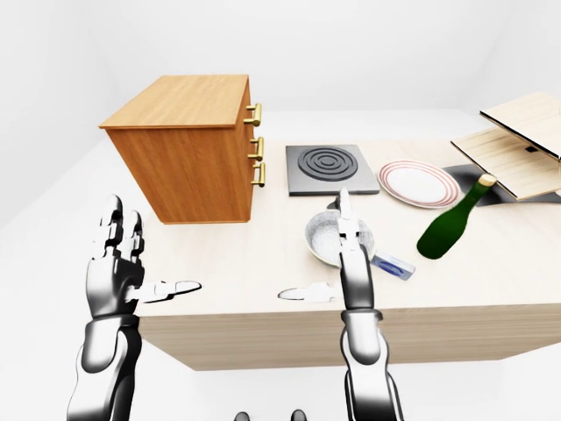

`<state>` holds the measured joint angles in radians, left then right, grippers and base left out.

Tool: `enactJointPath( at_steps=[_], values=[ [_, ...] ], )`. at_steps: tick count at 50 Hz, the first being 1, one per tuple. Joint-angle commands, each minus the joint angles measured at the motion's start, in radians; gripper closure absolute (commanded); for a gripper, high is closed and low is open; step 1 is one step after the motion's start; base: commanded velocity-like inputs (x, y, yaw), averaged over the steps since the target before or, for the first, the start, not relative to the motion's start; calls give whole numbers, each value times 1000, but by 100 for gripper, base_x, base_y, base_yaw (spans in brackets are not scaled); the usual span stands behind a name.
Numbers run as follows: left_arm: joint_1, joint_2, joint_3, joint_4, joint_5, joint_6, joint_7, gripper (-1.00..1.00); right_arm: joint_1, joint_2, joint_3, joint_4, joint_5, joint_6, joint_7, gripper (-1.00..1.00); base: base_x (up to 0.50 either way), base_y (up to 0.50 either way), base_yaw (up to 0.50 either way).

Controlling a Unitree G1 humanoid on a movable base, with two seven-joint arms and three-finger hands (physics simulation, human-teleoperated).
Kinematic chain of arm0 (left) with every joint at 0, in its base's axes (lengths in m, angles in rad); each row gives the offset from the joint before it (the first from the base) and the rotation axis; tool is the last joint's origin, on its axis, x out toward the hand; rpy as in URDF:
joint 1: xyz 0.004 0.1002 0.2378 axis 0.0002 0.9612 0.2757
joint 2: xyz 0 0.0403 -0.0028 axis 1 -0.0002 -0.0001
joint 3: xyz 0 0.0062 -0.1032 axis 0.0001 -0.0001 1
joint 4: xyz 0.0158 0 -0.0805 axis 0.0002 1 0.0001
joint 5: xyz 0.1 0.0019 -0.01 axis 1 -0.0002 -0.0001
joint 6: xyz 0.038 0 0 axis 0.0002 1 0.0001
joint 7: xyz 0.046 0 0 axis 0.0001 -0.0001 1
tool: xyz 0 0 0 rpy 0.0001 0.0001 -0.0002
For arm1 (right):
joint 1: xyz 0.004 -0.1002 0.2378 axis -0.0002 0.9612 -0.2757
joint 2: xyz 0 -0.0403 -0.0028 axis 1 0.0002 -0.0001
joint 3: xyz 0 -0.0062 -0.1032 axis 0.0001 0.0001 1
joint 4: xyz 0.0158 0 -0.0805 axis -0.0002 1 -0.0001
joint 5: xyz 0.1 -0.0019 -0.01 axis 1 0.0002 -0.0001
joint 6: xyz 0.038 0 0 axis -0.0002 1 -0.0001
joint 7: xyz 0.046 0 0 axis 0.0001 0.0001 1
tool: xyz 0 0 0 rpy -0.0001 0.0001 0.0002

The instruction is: Put the bowl on the top of the cabinet.

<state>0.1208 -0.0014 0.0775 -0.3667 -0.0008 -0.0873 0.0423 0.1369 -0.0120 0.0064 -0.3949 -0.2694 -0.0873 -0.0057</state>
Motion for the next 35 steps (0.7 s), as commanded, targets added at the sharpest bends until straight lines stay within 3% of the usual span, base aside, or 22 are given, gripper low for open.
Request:
enactJointPath(
  at_steps=[1, 21, 35],
  values=[
    [-5, 1, -1, 6, 0, 0, -4, -100, -3, 0, 0, 6, -3, 0, 2, -100, 0, 46, 0],
    [-5, 2, -5, 28, -2, 0, -13, -100, 0, 0, 2, 23, 5, 0, 2, -100, 0, 40, 0],
    [-6, 2, -9, 37, -1, 0, -17, -100, -8, -2, 4, 47, 13, 0, 8, -100, 0, 2, 0]
  ],
)
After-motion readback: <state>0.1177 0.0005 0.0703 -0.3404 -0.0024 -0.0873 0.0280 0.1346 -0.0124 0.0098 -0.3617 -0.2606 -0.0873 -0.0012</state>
